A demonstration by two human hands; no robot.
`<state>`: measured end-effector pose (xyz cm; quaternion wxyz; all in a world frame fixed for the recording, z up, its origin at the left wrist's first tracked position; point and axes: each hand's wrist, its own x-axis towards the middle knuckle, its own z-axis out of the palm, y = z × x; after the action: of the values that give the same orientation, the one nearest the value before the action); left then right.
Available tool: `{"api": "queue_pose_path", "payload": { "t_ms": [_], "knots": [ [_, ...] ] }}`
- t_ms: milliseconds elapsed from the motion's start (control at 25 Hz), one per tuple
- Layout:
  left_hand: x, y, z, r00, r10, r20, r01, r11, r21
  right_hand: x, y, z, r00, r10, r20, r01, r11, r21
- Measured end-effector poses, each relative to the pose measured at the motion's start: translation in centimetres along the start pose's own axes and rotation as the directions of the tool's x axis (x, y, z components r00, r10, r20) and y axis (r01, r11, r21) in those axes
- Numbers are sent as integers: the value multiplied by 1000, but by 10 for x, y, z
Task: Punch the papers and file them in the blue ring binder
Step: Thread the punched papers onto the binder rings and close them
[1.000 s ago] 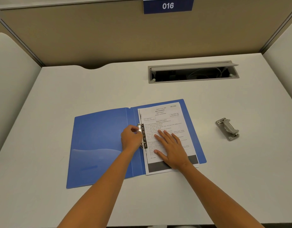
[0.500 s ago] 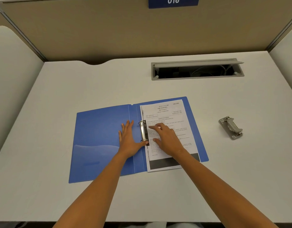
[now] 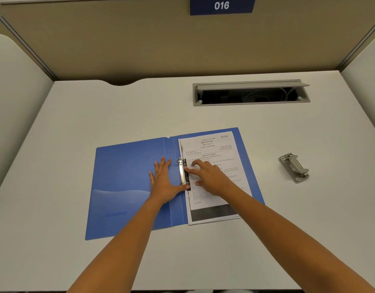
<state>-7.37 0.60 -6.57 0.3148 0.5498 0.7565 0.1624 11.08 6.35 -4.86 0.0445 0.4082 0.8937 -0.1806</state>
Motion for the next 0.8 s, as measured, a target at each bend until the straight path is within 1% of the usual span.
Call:
{"api": "queue_pose_path", "payload": {
  "t_ms": [160,360,680,800],
  "knots": [
    [0,1,-3,1000,-3,18,3,1000,11,3,3,-5,999,-2,34,3,1000,-22],
    [2,0,-6,999,0,40,-4,997,78,7,8,-8,999,9,39,-8,1000,-29],
    [7,0,-9,997,-8,73,-4,986,164,15,4,-14,997,37,71,-29,992,-120],
    [8,3,-12,995,-15,94,-2,983,182,13,-1,-15,997,40,59,-31,988,-153]
  ]
}}
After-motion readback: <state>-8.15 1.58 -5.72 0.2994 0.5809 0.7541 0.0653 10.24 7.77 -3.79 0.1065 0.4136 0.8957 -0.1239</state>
